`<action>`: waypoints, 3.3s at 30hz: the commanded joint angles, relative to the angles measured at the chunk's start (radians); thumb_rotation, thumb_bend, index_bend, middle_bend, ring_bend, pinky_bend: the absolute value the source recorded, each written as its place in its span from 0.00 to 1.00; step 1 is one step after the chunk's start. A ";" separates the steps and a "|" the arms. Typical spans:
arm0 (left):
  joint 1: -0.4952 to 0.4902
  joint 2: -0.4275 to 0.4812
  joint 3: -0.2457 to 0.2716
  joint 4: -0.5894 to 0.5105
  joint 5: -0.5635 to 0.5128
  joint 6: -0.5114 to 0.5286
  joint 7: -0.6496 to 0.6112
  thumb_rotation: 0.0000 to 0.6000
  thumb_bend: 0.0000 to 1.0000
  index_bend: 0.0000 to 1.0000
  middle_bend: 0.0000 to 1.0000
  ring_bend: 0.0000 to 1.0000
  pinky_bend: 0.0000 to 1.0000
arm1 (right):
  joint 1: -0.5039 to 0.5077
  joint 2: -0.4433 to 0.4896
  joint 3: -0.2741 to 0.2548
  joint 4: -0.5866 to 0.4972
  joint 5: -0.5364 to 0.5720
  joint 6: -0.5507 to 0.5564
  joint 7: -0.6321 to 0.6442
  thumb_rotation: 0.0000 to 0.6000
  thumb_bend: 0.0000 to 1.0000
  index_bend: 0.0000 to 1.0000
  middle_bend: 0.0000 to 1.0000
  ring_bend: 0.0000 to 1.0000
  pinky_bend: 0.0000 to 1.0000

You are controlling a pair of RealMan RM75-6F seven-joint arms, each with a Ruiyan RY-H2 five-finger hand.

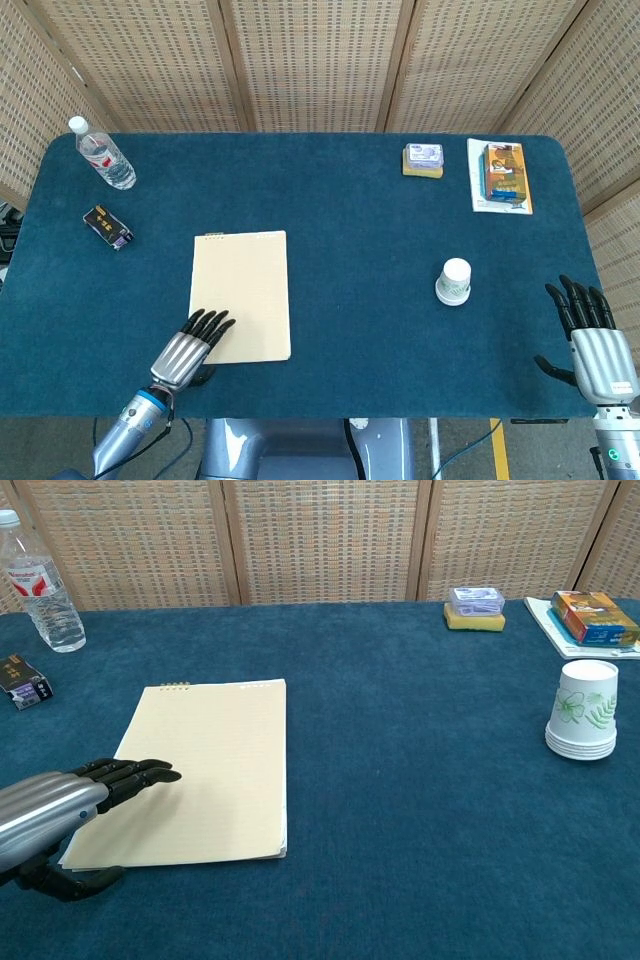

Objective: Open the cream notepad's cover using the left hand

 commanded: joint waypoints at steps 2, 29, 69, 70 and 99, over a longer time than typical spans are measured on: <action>-0.004 -0.006 0.001 0.005 -0.009 -0.001 0.010 1.00 0.40 0.00 0.00 0.00 0.00 | 0.002 -0.001 -0.001 0.001 0.000 -0.003 -0.003 1.00 0.00 0.05 0.00 0.00 0.00; -0.020 -0.009 0.013 0.036 -0.034 0.011 -0.007 1.00 0.40 0.00 0.00 0.00 0.00 | 0.002 0.001 0.003 0.003 0.010 -0.005 0.004 1.00 0.00 0.05 0.00 0.00 0.00; -0.066 0.030 -0.019 -0.051 -0.115 -0.010 0.074 1.00 0.41 0.00 0.00 0.00 0.00 | 0.005 -0.002 0.007 0.003 0.019 -0.009 -0.005 1.00 0.00 0.05 0.00 0.00 0.00; -0.068 0.030 -0.022 -0.050 -0.114 -0.008 0.076 1.00 0.41 0.00 0.00 0.00 0.00 | 0.005 -0.002 0.007 0.003 0.020 -0.009 -0.005 1.00 0.00 0.05 0.00 0.00 0.00; -0.220 0.019 -0.192 -0.024 -0.272 -0.069 0.114 1.00 0.44 0.49 0.35 0.26 0.23 | 0.012 -0.004 0.014 0.015 0.046 -0.030 0.007 1.00 0.00 0.05 0.00 0.00 0.00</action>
